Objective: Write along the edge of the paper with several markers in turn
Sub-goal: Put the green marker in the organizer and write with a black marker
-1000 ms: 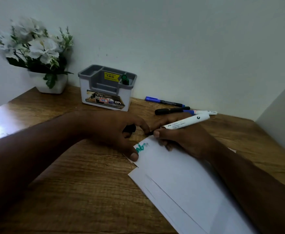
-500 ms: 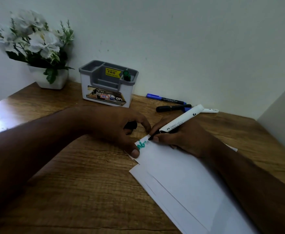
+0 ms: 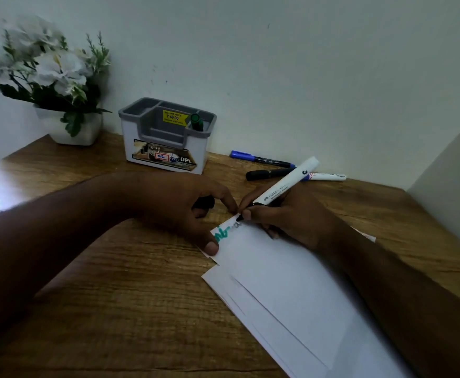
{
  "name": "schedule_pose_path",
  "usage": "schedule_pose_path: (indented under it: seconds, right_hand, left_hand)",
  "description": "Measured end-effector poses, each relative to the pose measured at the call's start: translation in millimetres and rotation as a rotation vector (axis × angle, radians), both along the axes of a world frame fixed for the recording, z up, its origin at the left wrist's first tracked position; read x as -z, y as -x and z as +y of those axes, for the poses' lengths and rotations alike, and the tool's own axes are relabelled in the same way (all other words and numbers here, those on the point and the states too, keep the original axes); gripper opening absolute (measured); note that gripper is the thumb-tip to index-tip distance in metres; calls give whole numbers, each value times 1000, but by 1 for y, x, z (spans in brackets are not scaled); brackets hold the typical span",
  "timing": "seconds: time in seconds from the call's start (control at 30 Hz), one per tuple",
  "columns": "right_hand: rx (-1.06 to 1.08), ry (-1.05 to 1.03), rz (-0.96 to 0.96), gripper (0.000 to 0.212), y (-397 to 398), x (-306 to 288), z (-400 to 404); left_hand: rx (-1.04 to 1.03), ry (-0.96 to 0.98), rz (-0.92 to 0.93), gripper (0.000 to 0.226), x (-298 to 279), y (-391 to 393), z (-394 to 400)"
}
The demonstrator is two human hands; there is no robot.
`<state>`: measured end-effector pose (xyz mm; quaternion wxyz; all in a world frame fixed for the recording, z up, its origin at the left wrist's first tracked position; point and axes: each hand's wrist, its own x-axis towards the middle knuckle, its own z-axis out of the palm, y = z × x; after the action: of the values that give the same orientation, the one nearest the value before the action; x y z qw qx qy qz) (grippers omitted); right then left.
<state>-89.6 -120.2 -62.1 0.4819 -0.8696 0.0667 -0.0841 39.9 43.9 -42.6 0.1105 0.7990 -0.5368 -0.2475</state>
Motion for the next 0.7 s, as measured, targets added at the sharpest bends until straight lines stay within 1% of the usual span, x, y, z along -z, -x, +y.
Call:
schedule_pose_path:
  seconds: [0.13,0.23,0.37,0.43,0.53,0.7]
  right_hand:
    - [-18,43,24,5,-2,0,0]
    - [-17,-9,9,5,-3,1,-1]
    - [4,1,-4,5,-4,3,-1]
    - [13,-35,-8,2,-3,4,-2]
    - [40,-110,-48,4,-1,4,-4]
    - [46,-64,-24,5,-4,5,-4]
  left_hand:
    - [2,-5,-5,66,0,0,0]
    - [5,-15,-12,65,1,-1,0]
    - [5,-13,-7,67,2,-2,0]
    - [11,-18,-9,66,2,-2,0]
    - [14,-20,-2,65,2,-2,-1]
    - [17,-29,0,64,1,-2,-1]
